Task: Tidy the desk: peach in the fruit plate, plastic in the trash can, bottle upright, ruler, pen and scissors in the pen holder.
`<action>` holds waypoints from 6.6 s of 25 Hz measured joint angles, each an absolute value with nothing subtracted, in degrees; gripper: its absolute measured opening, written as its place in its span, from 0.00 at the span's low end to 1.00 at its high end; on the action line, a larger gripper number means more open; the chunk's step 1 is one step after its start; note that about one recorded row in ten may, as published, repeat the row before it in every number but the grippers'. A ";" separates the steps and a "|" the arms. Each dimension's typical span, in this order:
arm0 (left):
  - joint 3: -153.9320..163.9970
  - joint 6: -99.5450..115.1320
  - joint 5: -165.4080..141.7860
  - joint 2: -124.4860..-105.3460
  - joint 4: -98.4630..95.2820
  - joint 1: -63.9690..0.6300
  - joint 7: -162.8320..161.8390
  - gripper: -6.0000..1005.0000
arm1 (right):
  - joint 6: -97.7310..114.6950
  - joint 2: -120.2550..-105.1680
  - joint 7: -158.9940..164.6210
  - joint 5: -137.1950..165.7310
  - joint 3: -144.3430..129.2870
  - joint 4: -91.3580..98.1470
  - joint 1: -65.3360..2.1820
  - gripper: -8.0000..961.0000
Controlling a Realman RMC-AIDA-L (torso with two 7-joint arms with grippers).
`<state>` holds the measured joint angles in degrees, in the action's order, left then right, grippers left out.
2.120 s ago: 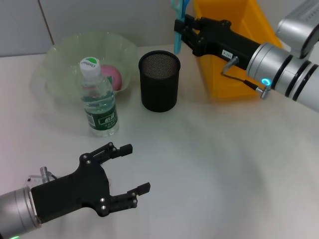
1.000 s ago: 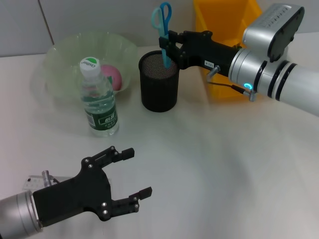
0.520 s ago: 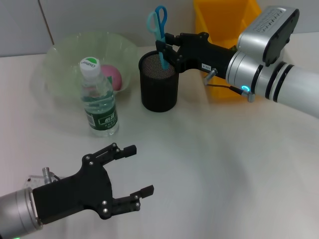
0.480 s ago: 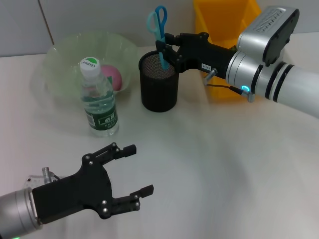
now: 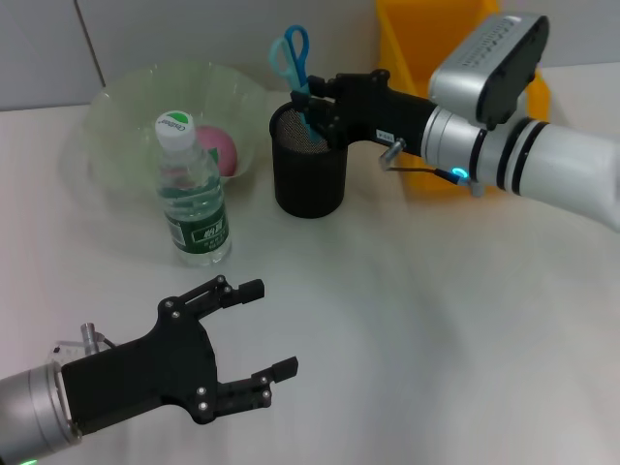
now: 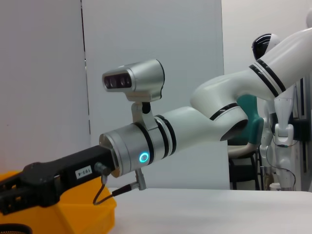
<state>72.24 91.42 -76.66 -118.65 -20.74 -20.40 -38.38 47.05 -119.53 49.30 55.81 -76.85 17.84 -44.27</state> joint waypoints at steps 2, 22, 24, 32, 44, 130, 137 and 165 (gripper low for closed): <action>72.24 91.42 -76.64 -118.65 -20.75 -20.38 -38.39 0.83 | 46.45 -119.53 49.30 55.80 -77.36 17.56 -44.80 0.25; 72.28 91.40 -76.64 -118.50 -20.75 -19.81 -37.88 0.83 | 52.25 -119.82 49.97 53.22 -76.71 19.57 -40.22 0.53; 72.28 91.40 -76.64 -118.50 -20.75 -19.81 -37.88 0.83 | 56.23 -119.78 49.97 50.10 -76.67 22.41 -36.89 0.62; 71.74 91.55 -76.64 -118.42 -20.74 -19.03 -37.79 0.83 | 75.40 -119.08 53.96 44.95 -71.81 33.53 -19.63 0.79; 68.36 93.64 -76.76 -118.07 -21.55 -18.40 -42.77 0.83 | 101.70 -115.72 63.34 84.11 -40.15 33.13 -12.49 0.88; 78.75 86.64 -139.91 -118.82 -55.78 -38.85 -91.74 0.75 | 110.20 -116.80 65.40 103.97 -30.84 32.61 -8.97 0.88; 78.84 86.42 -140.55 -118.70 -55.21 -38.96 -91.75 0.73 | 110.12 -116.80 65.51 103.98 -30.85 32.61 -9.01 0.88; 78.66 94.15 -133.09 -118.62 -64.68 -37.26 -91.81 0.39 | 110.49 -117.49 65.41 103.51 -30.20 32.61 -8.69 0.88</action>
